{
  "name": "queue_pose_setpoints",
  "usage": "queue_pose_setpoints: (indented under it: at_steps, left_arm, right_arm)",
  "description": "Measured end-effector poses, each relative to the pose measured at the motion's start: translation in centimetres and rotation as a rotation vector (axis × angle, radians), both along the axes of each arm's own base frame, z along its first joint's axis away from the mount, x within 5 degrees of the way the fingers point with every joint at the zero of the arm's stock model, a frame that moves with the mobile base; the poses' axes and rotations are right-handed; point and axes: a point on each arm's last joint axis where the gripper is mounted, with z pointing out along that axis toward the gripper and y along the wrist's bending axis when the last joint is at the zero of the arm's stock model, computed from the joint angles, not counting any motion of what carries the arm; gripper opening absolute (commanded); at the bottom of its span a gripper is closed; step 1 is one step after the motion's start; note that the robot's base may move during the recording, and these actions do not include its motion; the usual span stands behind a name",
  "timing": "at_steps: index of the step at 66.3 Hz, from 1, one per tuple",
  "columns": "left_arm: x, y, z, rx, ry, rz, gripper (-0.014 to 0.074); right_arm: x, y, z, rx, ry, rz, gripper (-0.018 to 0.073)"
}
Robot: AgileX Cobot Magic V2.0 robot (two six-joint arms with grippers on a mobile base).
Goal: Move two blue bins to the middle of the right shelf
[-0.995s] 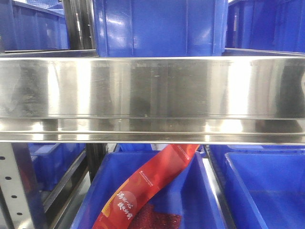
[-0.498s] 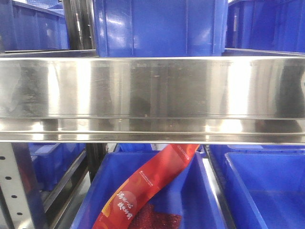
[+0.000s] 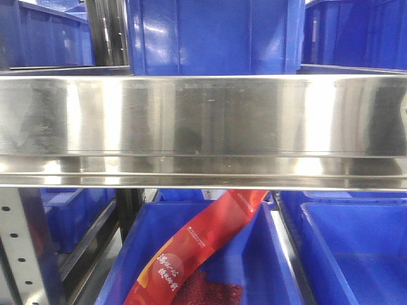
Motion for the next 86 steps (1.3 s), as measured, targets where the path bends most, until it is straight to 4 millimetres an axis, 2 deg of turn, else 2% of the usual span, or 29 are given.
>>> queue_pose_setpoints:
  at_steps: [12,23,51,55,62,75,80,86]
  left_arm:
    - [0.1,-0.6,-2.6,0.063,0.079,0.001,-0.0111]
    - [0.2,-0.5,-5.2,0.118,0.157,0.007,-0.0111]
    - [0.1,0.0,-8.6,0.210,0.246,0.036,-0.0110]
    - [0.3,-0.1,-9.0,0.218,0.254,0.037,-0.0094]
    - [1.0,-0.2,-9.7,0.248,0.263,0.049,0.0021]
    - [1.5,-1.3,-10.9,0.223,0.326,0.014,0.0378]
    - [1.5,-2.0,-11.0,0.185,0.330,-0.011,0.0491]
    - [1.6,-2.4,-11.2,0.172,0.333,-0.021,0.0605]
  right_arm:
    - [0.2,0.0,-0.5,-0.020,0.027,0.000,-0.0154]
    - [1.4,0.4,-1.6,-0.031,0.062,0.008,-0.0154]
    - [4.1,1.8,-4.4,-0.034,0.154,0.050,-0.0154]
    - [4.7,2.0,-5.0,-0.039,0.170,0.053,-0.0130]
    - [5.8,2.3,-6.3,-0.055,0.205,0.061,0.0012]
    - [7.3,2.8,-8.0,-0.053,0.239,0.044,0.0377]
    - [7.6,3.0,-8.2,-0.034,0.240,0.043,0.0460]
    - [7.6,3.2,-8.1,-0.019,0.225,0.045,0.0501]
